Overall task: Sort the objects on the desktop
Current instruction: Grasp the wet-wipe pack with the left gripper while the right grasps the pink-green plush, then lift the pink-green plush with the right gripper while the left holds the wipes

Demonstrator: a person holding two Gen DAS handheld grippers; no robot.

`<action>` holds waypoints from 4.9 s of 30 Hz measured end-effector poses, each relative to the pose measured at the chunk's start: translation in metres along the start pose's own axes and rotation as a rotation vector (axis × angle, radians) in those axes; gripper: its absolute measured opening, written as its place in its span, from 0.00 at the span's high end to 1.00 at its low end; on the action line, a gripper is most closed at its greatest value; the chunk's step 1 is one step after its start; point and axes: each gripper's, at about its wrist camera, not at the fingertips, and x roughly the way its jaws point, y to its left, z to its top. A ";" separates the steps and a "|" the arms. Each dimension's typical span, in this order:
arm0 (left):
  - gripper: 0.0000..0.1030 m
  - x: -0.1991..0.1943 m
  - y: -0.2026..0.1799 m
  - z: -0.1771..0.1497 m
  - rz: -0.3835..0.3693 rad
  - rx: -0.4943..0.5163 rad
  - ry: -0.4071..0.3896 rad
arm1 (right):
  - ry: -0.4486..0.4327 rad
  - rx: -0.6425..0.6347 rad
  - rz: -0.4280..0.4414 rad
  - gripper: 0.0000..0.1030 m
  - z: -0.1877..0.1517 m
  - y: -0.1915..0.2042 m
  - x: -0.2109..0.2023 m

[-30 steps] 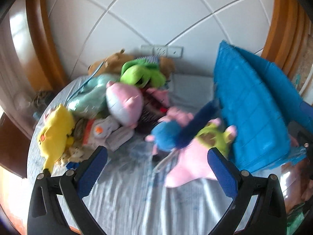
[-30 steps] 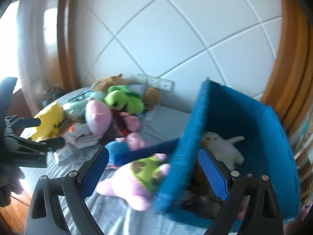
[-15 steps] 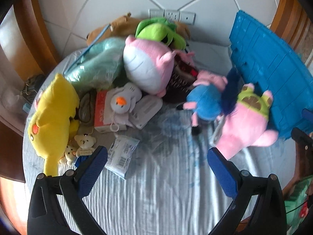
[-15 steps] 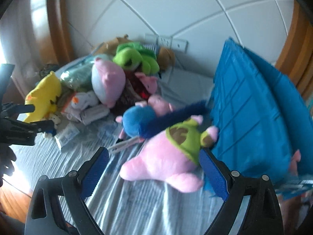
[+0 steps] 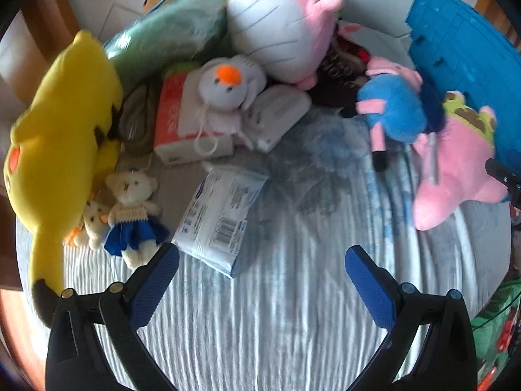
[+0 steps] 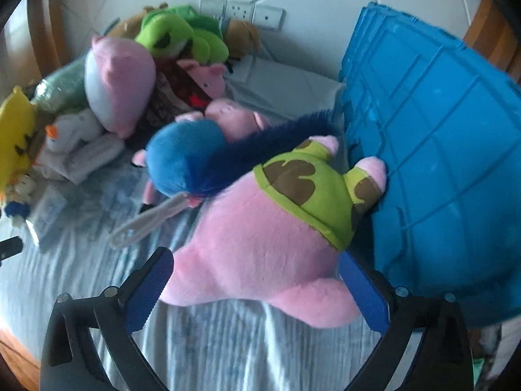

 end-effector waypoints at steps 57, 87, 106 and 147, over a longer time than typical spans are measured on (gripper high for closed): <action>0.66 0.067 0.026 0.046 0.030 -0.011 0.081 | 0.062 0.051 0.002 0.00 0.000 -0.025 0.081; 0.66 0.034 0.021 0.069 0.039 0.000 0.023 | 0.006 0.066 -0.005 0.64 -0.008 -0.025 0.040; 0.66 0.008 0.011 0.019 0.027 0.036 -0.027 | -0.027 0.076 0.028 0.77 -0.029 -0.026 -0.024; 0.66 0.008 -0.026 0.012 0.050 0.070 0.003 | 0.058 -0.030 0.249 0.05 -0.087 -0.047 0.040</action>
